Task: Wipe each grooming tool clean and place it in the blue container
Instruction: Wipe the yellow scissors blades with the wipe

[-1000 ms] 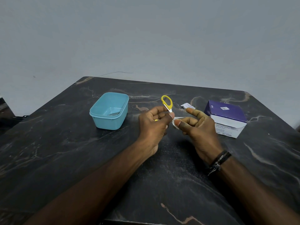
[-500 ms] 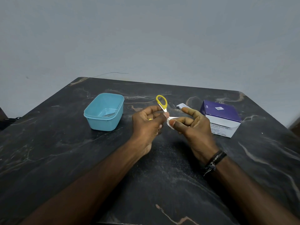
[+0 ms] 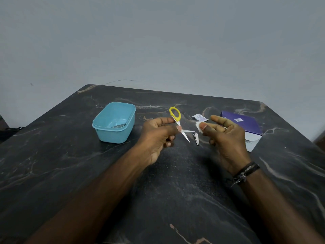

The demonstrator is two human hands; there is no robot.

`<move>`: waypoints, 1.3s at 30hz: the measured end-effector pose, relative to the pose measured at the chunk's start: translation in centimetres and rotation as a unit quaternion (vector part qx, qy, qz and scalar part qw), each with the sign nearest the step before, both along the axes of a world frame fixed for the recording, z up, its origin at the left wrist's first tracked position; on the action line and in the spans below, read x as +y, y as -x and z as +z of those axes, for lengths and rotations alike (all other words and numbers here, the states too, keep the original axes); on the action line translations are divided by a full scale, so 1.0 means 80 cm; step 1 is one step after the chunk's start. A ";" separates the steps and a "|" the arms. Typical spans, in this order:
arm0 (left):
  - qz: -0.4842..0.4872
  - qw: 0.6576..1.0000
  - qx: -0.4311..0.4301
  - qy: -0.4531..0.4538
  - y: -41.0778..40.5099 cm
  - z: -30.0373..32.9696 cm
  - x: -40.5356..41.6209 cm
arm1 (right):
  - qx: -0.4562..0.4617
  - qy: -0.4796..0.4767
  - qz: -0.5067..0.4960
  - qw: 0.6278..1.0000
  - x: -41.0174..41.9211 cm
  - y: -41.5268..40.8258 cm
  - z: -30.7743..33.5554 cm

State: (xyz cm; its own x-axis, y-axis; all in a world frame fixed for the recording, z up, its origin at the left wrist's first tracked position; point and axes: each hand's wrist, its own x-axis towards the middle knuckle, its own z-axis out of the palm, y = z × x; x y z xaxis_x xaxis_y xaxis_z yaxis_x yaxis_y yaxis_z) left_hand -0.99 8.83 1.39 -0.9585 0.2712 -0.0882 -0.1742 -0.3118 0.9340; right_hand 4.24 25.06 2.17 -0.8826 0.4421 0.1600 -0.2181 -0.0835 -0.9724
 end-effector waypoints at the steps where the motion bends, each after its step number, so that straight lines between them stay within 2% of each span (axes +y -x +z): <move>1: -0.013 1.000 0.002 0.010 -0.002 0.000 0.001 | -0.002 -0.002 0.002 1.000 -0.002 0.000 -0.001; 7: -0.053 0.996 0.036 0.061 -0.005 -0.008 0.007 | -0.024 -0.049 0.005 0.998 -0.010 0.002 -0.010; 12: -0.067 0.993 0.055 0.080 -0.007 -0.013 0.010 | -0.037 -0.052 0.006 0.998 -0.015 0.003 -0.014; 19: -0.075 0.994 0.044 0.059 -0.006 -0.013 0.011 | -0.044 -0.071 0.000 0.997 -0.015 0.004 -0.014; 28: -0.085 0.995 0.035 0.045 -0.008 -0.011 0.012 | -0.030 -0.078 0.039 0.996 -0.017 0.002 -0.016; 34: -0.077 0.995 0.041 0.046 -0.008 -0.009 0.010 | -0.053 -0.074 0.077 0.993 -0.014 0.001 -0.012; 39: -0.085 0.994 0.042 0.049 -0.015 -0.009 0.015 | -0.017 -0.059 0.070 0.996 -0.013 0.002 -0.015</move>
